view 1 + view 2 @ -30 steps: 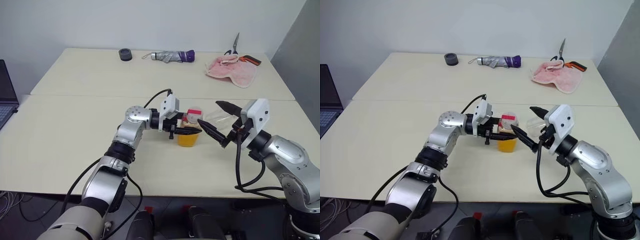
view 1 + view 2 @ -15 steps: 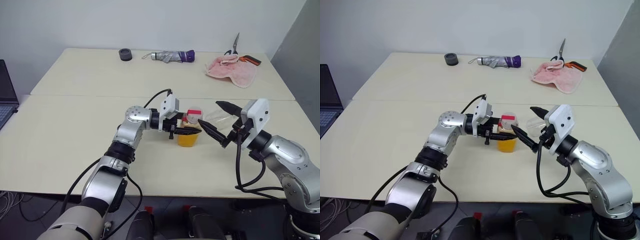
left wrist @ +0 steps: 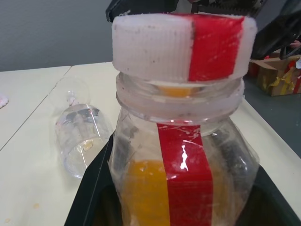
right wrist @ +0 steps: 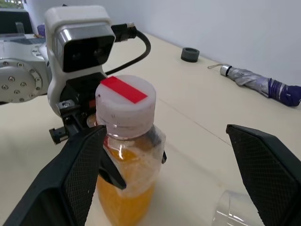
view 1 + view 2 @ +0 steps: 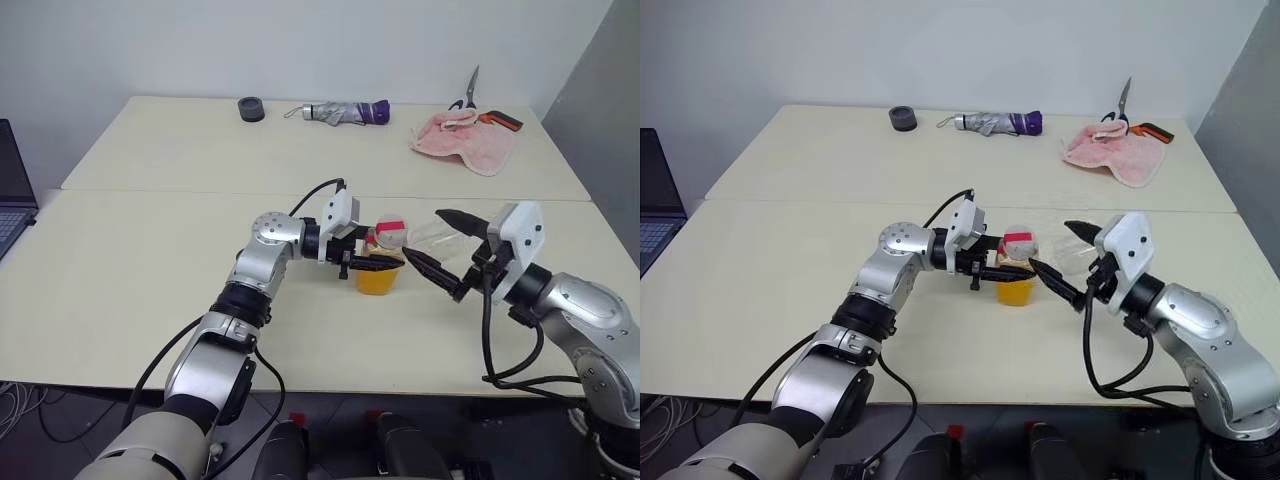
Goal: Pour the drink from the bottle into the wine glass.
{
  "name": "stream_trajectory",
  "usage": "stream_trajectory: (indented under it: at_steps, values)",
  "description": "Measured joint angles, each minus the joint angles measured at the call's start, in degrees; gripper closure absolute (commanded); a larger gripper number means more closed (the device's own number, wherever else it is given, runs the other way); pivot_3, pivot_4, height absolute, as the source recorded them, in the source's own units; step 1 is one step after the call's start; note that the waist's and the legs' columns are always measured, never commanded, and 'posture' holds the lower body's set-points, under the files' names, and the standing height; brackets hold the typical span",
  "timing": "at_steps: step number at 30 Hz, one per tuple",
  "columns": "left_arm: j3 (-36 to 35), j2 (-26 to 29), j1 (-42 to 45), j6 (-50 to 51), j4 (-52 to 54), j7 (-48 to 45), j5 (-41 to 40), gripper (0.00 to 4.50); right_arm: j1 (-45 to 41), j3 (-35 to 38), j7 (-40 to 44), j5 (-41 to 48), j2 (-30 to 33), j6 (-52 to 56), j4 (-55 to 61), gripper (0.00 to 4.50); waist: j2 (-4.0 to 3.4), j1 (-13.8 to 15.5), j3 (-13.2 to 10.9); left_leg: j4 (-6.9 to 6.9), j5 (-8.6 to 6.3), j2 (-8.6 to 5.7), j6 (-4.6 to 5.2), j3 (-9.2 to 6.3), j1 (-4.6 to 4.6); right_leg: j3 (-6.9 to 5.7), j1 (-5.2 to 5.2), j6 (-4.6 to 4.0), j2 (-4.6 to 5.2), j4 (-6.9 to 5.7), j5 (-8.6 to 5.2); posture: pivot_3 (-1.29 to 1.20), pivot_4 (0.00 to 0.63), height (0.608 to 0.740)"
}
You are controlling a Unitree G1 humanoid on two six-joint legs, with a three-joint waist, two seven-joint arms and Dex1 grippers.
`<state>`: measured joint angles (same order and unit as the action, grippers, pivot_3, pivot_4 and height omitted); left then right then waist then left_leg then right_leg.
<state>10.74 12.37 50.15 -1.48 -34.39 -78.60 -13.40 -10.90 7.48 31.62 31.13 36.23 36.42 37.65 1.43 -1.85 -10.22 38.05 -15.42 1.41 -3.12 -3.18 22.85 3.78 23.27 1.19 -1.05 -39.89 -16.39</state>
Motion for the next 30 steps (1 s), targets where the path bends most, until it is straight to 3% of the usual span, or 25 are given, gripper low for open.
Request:
stream_trajectory:
  at_steps: [8,18,30]
  values:
    - [0.0,0.03,-0.01,0.01,0.02,0.23,0.0,2.71,1.33,2.89,3.31,3.38,4.05,1.32,0.12,0.16,0.0,-0.02,0.0,0.0,0.0,0.0,0.0,0.02,-0.01,0.02,0.0,0.0,0.0,0.0,0.0,0.0,0.15,0.74]
    - [0.0,0.16,-0.01,0.01,0.02,0.18,-0.01,2.71,2.12,4.65,2.79,10.56,3.51,3.84,1.8,0.0,0.0,-0.02,0.0,0.01,0.0,0.01,0.0,0.02,-0.01,0.02,0.0,0.0,-0.01,-0.01,0.0,0.0,0.15,0.74]
    - [0.0,-0.18,-0.01,0.88,0.36,-0.97,-0.43,2.71,-7.24,-2.5,-0.51,10.49,-1.54,4.73,-1.77,0.0,0.0,0.0,0.0,0.01,0.0,0.01,0.0,0.01,-0.01,0.01,0.0,0.0,-0.01,-0.01,0.0,0.0,0.15,0.74]
